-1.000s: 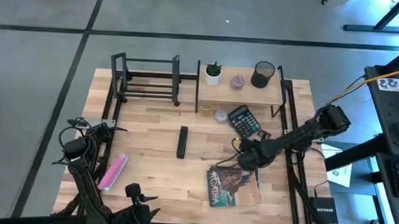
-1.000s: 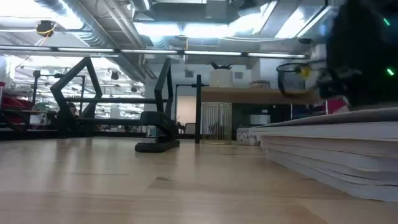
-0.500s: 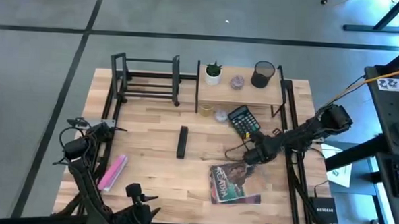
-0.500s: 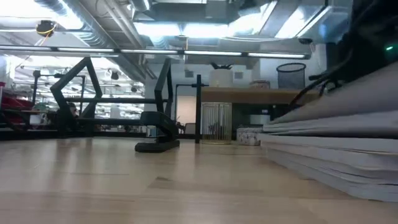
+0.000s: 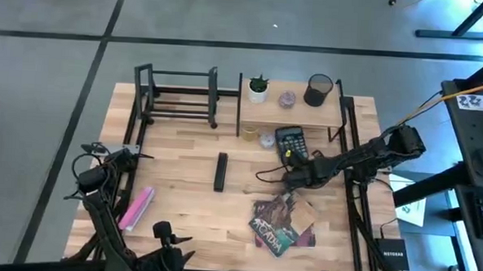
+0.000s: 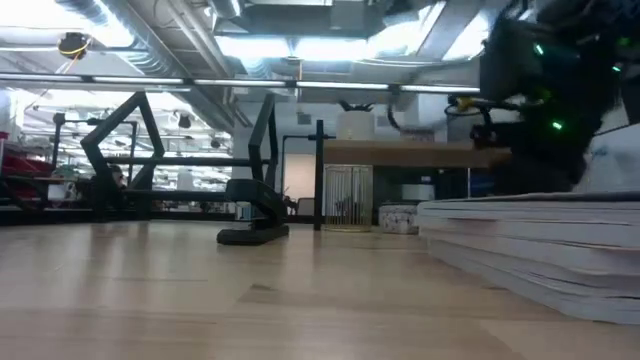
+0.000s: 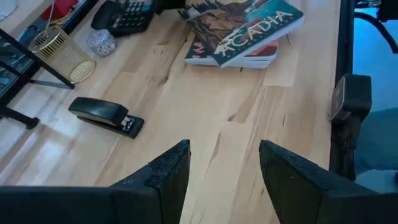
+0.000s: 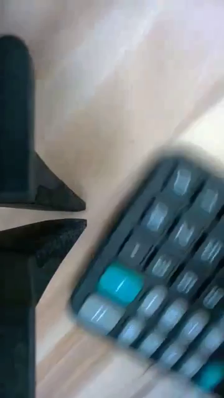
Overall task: Stock shelves
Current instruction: Put the calculator under the rack
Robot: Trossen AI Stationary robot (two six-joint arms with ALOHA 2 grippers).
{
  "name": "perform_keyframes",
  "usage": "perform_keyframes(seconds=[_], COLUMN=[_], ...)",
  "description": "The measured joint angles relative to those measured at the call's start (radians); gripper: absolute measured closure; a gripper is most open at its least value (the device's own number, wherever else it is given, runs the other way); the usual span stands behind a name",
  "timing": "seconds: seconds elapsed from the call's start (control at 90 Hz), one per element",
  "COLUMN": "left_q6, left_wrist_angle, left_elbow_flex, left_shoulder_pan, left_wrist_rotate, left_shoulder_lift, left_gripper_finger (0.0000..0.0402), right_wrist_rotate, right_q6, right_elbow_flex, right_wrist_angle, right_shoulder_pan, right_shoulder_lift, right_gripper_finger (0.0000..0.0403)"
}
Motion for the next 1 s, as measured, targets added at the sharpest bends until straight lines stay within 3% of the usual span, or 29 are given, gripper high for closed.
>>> perform_keyframes(seconds=[0.133, 0.244, 0.522, 0.678, 0.811, 1.0], left_q6=[0.0, 0.0, -0.003, -0.003, -0.003, -0.003], left_wrist_angle=[0.0, 0.0, 0.0, 0.001, 0.001, 0.0], left_elbow_flex=[0.0, 0.0, 0.0, 0.0, 0.0, 0.0], left_shoulder_pan=[0.0, 0.0, 0.0, 0.0, 0.0, 0.002], left_wrist_rotate=[0.0, -0.001, -0.001, -0.001, -0.001, -0.013], left_shoulder_lift=[0.0, 0.0, 0.0, 0.0, 0.0, 0.0], left_gripper_finger=[0.0227, 0.0227, 0.0227, 0.0227, 0.0227, 0.0227], right_wrist_rotate=[-0.03, -0.03, 0.07, 0.07, 0.07, 0.086], right_q6=[-0.066, -0.07, 0.072, 0.112, 0.042, -0.02], right_elbow_flex=[0.039, 0.082, 0.045, -0.062, -0.135, -0.148], right_wrist_angle=[-0.02, -0.186, -0.499, -0.386, -0.208, -0.093], right_shoulder_pan=[0.0, 0.0, -0.007, -0.039, -0.086, -0.098], right_shoulder_lift=[0.0, 0.0, -0.049, -0.068, -0.068, -0.069], right_gripper_finger=[0.0386, 0.0386, 0.0386, 0.0386, 0.0386, 0.0386])
